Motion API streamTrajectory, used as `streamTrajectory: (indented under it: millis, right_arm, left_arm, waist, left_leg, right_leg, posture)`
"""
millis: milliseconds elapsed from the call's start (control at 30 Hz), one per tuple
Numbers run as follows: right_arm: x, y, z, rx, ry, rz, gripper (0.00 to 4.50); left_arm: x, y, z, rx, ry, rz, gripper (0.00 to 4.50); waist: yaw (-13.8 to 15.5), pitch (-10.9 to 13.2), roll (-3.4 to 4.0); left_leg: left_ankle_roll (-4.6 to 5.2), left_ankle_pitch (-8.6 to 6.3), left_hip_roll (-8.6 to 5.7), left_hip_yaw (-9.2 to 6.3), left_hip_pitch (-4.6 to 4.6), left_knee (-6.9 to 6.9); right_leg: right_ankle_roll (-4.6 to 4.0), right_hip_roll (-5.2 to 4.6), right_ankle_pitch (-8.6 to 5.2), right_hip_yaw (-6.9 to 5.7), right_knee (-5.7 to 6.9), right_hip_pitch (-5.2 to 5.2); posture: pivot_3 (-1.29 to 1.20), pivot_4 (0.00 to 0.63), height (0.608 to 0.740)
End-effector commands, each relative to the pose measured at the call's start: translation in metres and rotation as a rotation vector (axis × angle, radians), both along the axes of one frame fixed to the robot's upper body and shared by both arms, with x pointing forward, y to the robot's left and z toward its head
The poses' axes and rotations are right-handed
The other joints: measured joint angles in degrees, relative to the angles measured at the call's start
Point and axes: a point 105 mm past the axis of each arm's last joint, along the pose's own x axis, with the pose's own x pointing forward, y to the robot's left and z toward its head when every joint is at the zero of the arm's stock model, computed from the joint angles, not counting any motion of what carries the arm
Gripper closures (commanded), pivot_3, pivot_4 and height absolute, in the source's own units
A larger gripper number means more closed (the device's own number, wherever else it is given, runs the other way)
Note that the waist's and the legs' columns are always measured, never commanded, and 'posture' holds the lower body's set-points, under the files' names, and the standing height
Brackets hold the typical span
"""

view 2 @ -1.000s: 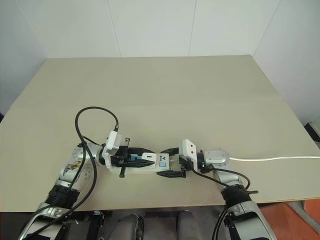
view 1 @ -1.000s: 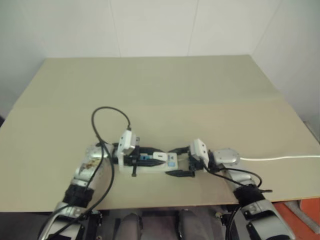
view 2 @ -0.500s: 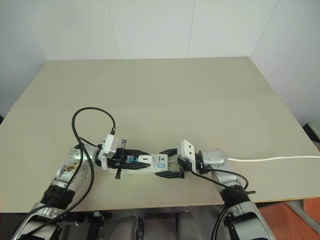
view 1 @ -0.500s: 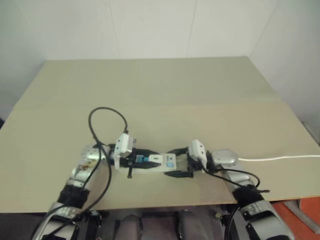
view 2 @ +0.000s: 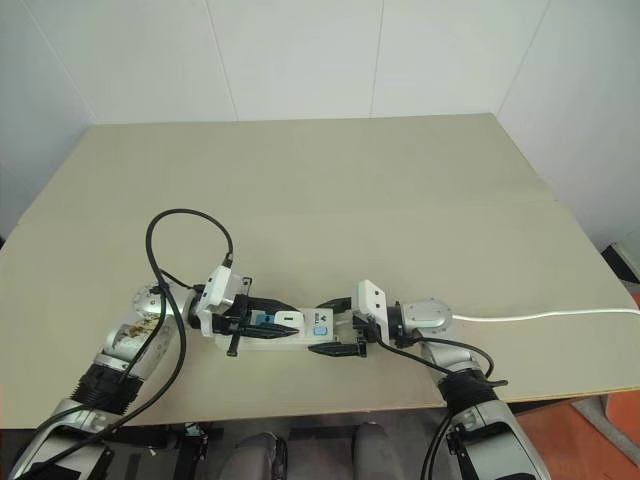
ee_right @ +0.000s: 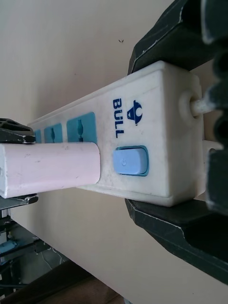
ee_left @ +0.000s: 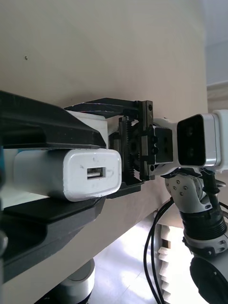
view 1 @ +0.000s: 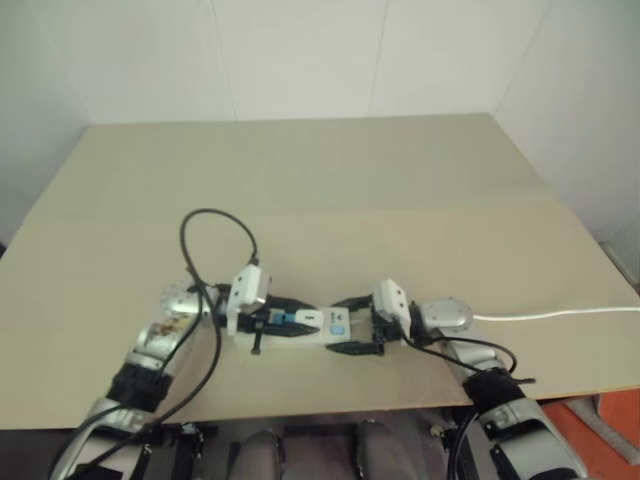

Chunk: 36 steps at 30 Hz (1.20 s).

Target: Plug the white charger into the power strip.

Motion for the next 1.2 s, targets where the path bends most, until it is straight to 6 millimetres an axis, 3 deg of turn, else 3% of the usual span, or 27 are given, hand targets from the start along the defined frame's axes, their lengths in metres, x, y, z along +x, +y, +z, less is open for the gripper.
streamTrajectory:
  millis: [33,233,567,600,733,933,1033,1200]
  right_arm:
    - [0.005,-0.01,0.007,-0.01,-0.032,-0.026,1.09]
    - [0.005,-0.01,0.006,-0.009,-0.033,-0.026,1.09]
    - [0.007,-0.011,0.007,-0.009,-0.04,-0.037,1.09]
    - [0.007,-0.011,0.007,-0.008,-0.04,-0.038,1.09]
    - [0.007,-0.011,0.007,-0.009,-0.042,-0.039,1.09]
    - [0.009,-0.012,0.009,-0.005,-0.028,-0.029,1.09]
    - [0.011,-0.014,0.011,-0.008,-0.043,-0.026,0.06]
    - [0.014,-0.022,0.018,-0.013,-0.044,-0.013,0.02]
  left_arm:
    - [-0.004,0.022,-0.038,0.169,0.137,0.078,3.48]
    - [-0.004,0.024,-0.038,0.179,0.155,0.088,3.48]
    - [-0.004,0.022,-0.035,0.136,0.158,0.091,0.2]
    - [-0.004,0.022,-0.034,0.126,0.156,0.094,0.05]
    - [-0.002,0.02,-0.031,0.107,0.154,0.096,0.05]
    - [0.014,0.032,-0.005,0.063,0.095,0.156,0.05]
    - [0.016,0.041,0.015,0.041,0.046,0.167,0.0]
    - [0.01,0.054,0.04,0.012,-0.015,0.164,0.0]
  waist:
    - [0.0,0.0,0.0]
    - [0.0,0.0,0.0]
    - [0.8,0.0,0.1]
    - [0.9,0.0,0.1]
    - [0.9,-0.1,0.13]
    - [0.9,-0.1,0.13]
    - [0.9,0.0,0.1]
    - [1.1,0.0,0.09]
  left_leg:
    - [0.0,0.0,0.0,0.0,0.0,-0.01]
    - [0.0,0.0,0.0,0.0,0.0,-0.03]
    - [0.0,0.0,-0.03,0.02,0.02,-0.18]
    - [0.0,0.0,-0.02,0.02,0.02,-0.18]
    - [0.0,0.0,-0.03,0.02,0.02,-0.18]
    - [0.0,0.0,-0.03,0.02,0.02,-0.18]
    - [0.0,0.0,-0.02,0.0,-0.04,-0.18]
    - [0.0,0.0,-0.03,-0.02,-0.29,-0.25]
  right_leg:
    - [0.0,0.0,0.0,0.0,-0.02,0.0]
    - [0.0,0.0,0.0,0.0,-0.03,0.0]
    - [0.0,-0.02,0.0,0.01,-0.15,0.0]
    - [0.0,-0.02,0.0,0.01,-0.15,0.0]
    - [-0.01,-0.02,0.01,0.01,-0.14,0.01]
    - [-0.01,-0.01,0.01,0.01,-0.14,0.0]
    - [-0.01,-0.01,0.01,-0.01,-0.17,-0.04]
    - [-0.01,-0.07,0.01,-0.08,-0.41,-0.16]
  posture:
    - [0.0,0.15,0.74]
    - [0.0,0.15,0.74]
    - [0.0,0.15,0.74]
    - [0.0,0.15,0.74]
    - [0.0,0.15,0.74]
    - [0.0,0.15,0.74]
    - [0.0,0.15,0.74]
    - [0.0,0.15,0.74]
